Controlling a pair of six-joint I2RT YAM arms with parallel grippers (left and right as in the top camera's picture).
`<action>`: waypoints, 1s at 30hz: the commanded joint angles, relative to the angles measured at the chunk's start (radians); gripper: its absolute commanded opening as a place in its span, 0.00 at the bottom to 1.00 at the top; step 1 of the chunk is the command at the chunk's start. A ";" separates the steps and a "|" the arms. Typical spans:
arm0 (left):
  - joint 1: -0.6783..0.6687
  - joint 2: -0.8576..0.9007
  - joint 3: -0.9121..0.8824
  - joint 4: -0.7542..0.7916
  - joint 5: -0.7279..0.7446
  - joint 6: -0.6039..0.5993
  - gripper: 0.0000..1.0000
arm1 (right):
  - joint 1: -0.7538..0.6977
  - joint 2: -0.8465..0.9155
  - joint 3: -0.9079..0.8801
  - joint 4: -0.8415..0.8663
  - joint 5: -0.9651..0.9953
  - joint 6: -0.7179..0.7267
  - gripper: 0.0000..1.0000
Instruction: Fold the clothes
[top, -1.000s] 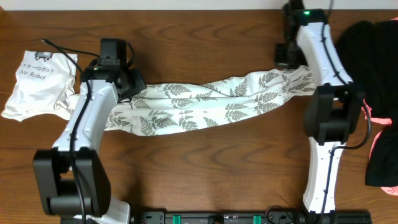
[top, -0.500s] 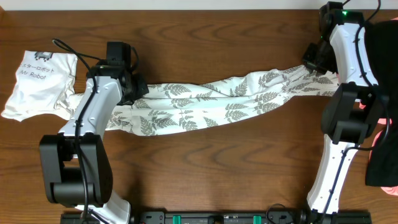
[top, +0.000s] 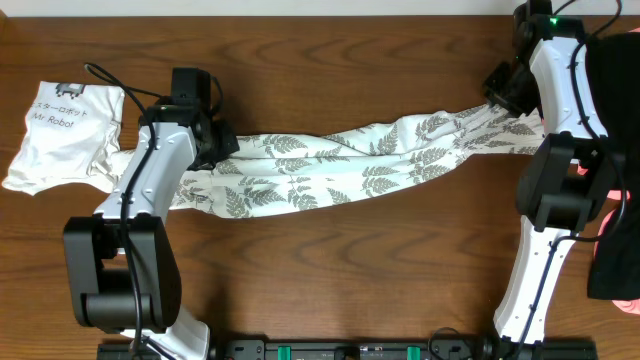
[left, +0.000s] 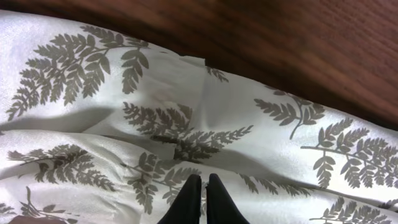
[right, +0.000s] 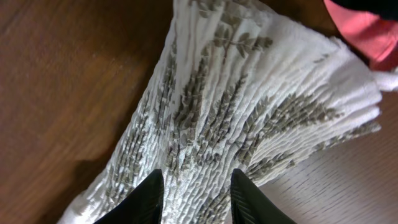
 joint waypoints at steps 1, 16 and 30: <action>-0.003 0.009 -0.006 -0.003 -0.004 0.018 0.07 | 0.006 -0.021 -0.003 0.002 -0.003 0.124 0.36; -0.003 0.009 -0.006 -0.004 -0.004 0.024 0.08 | 0.010 -0.021 -0.132 0.100 -0.002 0.168 0.27; -0.003 0.009 -0.006 -0.004 -0.004 0.024 0.08 | 0.009 -0.077 -0.121 0.048 0.076 0.101 0.11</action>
